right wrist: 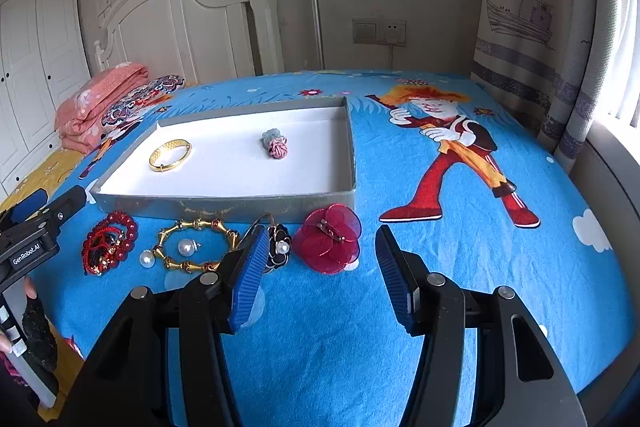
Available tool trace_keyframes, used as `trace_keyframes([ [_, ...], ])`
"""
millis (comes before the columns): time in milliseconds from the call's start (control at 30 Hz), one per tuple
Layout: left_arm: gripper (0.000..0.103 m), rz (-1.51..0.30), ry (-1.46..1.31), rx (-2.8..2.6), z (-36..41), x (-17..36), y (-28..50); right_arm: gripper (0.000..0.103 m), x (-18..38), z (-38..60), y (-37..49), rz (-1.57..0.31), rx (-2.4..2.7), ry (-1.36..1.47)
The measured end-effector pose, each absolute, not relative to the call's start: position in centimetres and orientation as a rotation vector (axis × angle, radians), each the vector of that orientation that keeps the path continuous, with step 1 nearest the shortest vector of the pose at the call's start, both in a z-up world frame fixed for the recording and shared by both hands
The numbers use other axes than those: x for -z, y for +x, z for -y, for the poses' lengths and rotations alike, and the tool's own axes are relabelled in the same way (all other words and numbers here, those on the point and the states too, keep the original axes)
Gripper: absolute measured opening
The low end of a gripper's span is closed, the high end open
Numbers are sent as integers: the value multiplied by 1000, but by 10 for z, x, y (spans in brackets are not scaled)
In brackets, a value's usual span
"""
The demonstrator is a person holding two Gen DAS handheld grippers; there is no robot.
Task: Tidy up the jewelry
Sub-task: 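Move the right tool to the red flower brooch and grasp it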
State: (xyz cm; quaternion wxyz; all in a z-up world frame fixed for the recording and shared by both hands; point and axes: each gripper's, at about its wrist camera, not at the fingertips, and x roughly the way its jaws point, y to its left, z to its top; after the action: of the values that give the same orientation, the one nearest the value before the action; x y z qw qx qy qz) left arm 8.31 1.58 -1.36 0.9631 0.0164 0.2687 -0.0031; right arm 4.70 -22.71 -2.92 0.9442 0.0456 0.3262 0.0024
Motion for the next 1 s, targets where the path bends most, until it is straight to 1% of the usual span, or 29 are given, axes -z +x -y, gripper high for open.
trace_keyframes([
  [133, 98, -563, 56, 22, -17, 32, 70, 53, 40, 220, 41, -690, -22, 98],
  [267, 98, -567, 73, 38, -16, 43, 60, 53, 41, 212, 37, -666, -35, 100],
  [433, 98, -554, 85, 42, -18, 48, 51, 53, 36, 229, 40, -654, 24, 115],
  [700, 98, -585, 57, 43, -23, 54, 57, 53, 50, 235, 54, -728, 52, 63],
  [1000, 98, -614, 21, 53, -30, 54, 65, 53, 46, 229, 83, -779, 87, 40],
])
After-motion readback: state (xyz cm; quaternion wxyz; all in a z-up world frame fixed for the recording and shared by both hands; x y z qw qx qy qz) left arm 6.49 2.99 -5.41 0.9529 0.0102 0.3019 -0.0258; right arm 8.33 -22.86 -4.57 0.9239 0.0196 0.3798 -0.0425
